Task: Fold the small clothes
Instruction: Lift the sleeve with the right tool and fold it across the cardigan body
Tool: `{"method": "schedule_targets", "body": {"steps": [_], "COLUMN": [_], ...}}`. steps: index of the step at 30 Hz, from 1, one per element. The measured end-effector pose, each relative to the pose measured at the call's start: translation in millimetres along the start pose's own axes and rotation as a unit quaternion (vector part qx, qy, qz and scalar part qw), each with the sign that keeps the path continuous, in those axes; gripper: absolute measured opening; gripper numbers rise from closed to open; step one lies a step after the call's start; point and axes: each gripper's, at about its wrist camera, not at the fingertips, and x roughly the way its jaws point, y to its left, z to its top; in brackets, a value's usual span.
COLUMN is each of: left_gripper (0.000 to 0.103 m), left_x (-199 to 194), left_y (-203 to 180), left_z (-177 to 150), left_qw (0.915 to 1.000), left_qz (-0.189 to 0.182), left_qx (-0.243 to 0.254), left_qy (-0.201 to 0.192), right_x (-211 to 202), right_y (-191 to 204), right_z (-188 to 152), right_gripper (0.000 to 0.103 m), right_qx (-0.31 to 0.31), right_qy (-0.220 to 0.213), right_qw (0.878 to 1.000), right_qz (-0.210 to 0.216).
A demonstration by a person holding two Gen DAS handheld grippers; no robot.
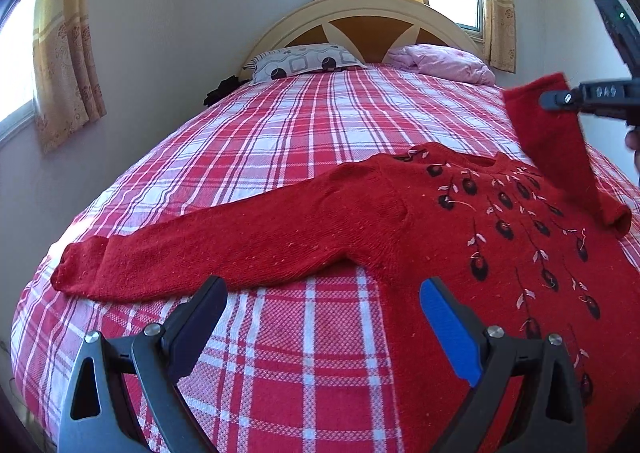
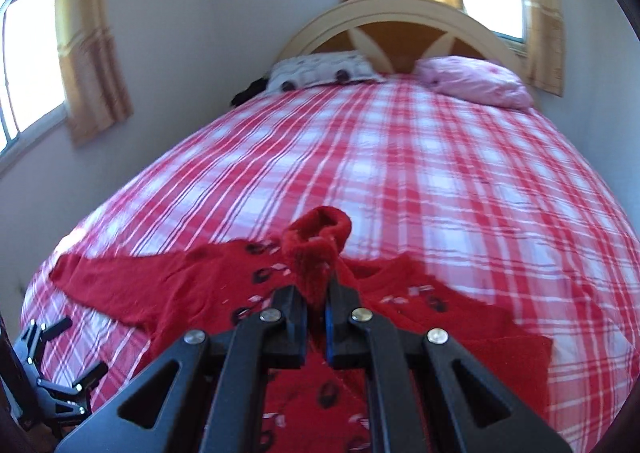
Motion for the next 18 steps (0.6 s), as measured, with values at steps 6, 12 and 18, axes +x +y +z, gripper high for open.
{"method": "schedule_targets", "body": {"steps": [6,12,18], "left_gripper": [0.098,0.098,0.098], "left_x": [3.6,3.2,15.2], "left_y": [4.0,0.0,-26.4], "left_z": [-2.2,6.5,26.2], "left_qw": [1.0000,0.9997,0.9957], "left_qz": [-0.004,-0.026,-0.092], "left_qx": [-0.002,-0.001,-0.002], "left_qy": [0.005,0.002,0.003], "right_x": [60.9,69.3,14.1], "right_y": [62.3,57.2,3.5], "right_z": [-42.0,-76.3,-87.3], "right_gripper": [0.014,0.056,0.064], "right_qx": [-0.049,-0.030,0.014], "right_qy": [0.072,0.105,0.065], "right_qw": [0.995,0.992,0.996], "right_qz": [0.039,0.069,0.058]}}
